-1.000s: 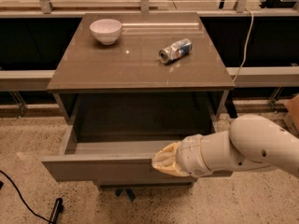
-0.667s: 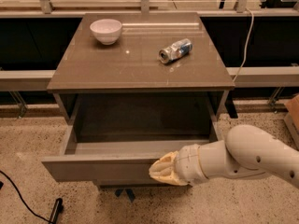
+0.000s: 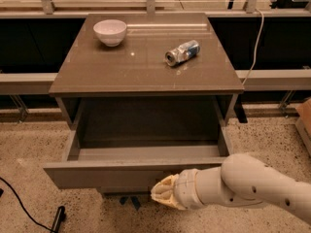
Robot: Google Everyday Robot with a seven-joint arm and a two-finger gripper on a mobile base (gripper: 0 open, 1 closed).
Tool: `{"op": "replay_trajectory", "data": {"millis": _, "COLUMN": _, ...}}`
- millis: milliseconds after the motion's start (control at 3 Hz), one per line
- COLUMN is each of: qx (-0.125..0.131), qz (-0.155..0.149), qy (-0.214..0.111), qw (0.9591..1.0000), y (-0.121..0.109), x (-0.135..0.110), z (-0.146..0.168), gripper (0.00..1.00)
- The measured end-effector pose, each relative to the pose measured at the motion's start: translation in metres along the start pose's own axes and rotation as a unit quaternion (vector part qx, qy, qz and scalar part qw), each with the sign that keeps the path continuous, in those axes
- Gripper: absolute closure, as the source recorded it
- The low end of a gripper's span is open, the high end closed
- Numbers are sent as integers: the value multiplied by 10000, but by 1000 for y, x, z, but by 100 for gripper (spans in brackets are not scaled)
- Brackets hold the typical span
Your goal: Close top drawer
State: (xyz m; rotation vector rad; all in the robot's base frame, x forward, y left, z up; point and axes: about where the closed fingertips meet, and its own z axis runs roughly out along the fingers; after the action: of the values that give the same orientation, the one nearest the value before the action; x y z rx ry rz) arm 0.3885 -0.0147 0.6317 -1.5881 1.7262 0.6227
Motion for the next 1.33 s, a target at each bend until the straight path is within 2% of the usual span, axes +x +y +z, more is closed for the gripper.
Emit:
{"op": "replay_trajectory", "data": {"millis": 333, "qx": 198, "qz": 6, "qy": 54, "qw": 9998, "y": -8, "x": 4, "z": 2, "gripper": 100}}
{"op": "replay_trajectory", "data": {"millis": 667, "qx": 198, "qz": 6, "qy": 54, "qw": 9998, "y": -8, "x": 4, "z": 2, "gripper": 100}}
{"op": "replay_trajectory", "data": {"millis": 1000, "qx": 524, "qz": -270, "qy": -9, "qw": 9983, "y": -15, "x": 1, "z": 7, "gripper": 100}}
{"op": "replay_trajectory", "data": {"millis": 1333, "qx": 968, "qz": -561, "qy": 115, "qw": 9937, "y": -32, "x": 0, "z": 16, "gripper": 100}}
